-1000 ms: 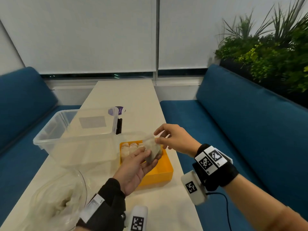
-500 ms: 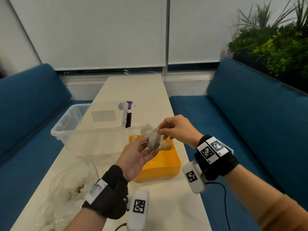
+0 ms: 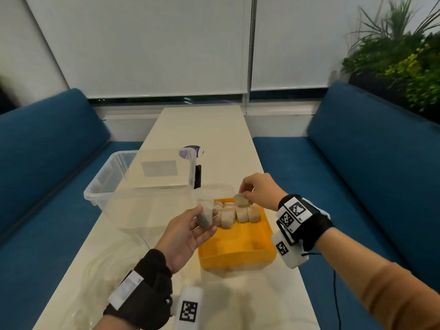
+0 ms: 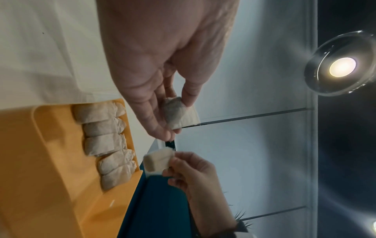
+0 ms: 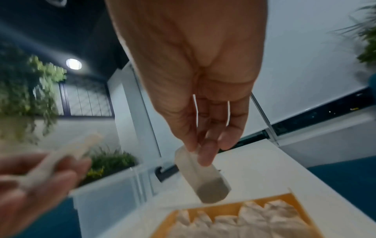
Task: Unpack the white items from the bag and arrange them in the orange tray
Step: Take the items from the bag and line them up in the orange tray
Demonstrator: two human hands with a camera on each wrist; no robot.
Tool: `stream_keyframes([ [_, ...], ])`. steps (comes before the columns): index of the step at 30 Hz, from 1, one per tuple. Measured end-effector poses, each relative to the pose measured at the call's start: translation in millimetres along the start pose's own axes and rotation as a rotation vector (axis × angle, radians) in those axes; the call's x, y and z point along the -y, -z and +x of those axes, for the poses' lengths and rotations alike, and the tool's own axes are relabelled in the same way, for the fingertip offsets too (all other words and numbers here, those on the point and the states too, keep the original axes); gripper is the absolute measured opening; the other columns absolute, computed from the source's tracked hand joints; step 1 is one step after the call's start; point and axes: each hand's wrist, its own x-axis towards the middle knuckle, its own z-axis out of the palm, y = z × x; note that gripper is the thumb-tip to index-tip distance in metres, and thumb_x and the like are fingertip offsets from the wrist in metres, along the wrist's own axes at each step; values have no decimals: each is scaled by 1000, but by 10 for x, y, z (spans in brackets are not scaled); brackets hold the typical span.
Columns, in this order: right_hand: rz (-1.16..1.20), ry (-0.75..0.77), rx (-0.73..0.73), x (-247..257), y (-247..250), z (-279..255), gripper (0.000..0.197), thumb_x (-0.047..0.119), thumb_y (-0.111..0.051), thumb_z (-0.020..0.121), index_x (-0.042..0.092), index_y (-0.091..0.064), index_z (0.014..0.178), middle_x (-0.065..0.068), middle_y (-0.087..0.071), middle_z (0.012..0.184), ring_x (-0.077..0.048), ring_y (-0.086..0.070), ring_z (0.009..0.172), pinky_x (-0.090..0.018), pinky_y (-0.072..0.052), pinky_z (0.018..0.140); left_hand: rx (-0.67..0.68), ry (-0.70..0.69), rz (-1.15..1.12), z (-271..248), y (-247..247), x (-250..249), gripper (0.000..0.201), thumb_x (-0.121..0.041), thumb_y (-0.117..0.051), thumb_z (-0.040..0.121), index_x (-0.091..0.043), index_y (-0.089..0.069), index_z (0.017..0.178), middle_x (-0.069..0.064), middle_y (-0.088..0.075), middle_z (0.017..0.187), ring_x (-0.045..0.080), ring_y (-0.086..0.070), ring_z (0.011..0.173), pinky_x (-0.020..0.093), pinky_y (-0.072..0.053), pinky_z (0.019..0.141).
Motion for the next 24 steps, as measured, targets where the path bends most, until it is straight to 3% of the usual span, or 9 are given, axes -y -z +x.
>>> stream_keyframes([
  [3,-165,-72,120,-87,-181,169,16,6,-55,88,9,-69,96,-10,-67,99,-20,-63,78,-23,-50,69,-34,-9,22,33,91,-51,34,-23,-51,99,-4,-50,127,17,-71,111,27,-70,100,33,-60,79],
  [5,-243,-128,290,-128,-294,248,15,4,-57,87,7,-69,95,-13,-69,99,-22,-67,74,-29,-57,73,-49,-9,24,42,146,-76,33,-23,-52,99,-4,-52,125,16,-72,109,26,-71,96,33,-61,75],
  [8,-325,-219,503,-135,-392,281,11,1,-61,86,8,-68,91,-15,-70,97,-19,-65,62,-32,-57,71,-42,-10,6,41,182,-105,29,-22,-51,99,-4,-53,122,17,-73,106,24,-72,90,32,-61,73],
  [11,-415,-251,382,-233,-472,341,20,1,-55,89,2,-67,106,-17,-67,110,-32,-67,95,-35,-54,85,-41,-19,44,-1,209,-79,29,-22,-51,99,-5,-52,123,17,-72,108,26,-71,95,32,-61,73],
  [13,-463,-248,284,-258,-492,390,24,4,-50,92,2,-61,114,-18,-63,117,-35,-63,104,-35,-51,86,-67,-35,69,27,245,-100,30,-23,-52,99,-5,-52,123,17,-71,111,26,-71,98,32,-61,74],
  [14,-473,-241,295,-231,-650,595,25,5,-48,94,2,-58,116,-17,-60,119,-34,-62,106,-34,-50,86,-107,-26,49,134,416,-142,29,-23,-52,99,-5,-54,122,17,-71,111,26,-71,97,33,-60,75],
  [20,-551,-254,263,-233,-662,653,29,4,-44,96,3,-51,124,-17,-53,126,-33,-57,113,-34,-47,91,-116,-36,63,86,461,-150,29,-21,-52,98,-1,-57,119,17,-72,106,26,-71,94,31,-60,71],
  [24,-608,-200,200,-181,-670,677,26,4,-46,94,7,-54,119,-14,-56,121,-32,-59,109,-35,-48,89,-126,-37,58,107,470,-176,30,-22,-52,98,-1,-56,119,16,-72,106,26,-71,94,32,-59,73],
])
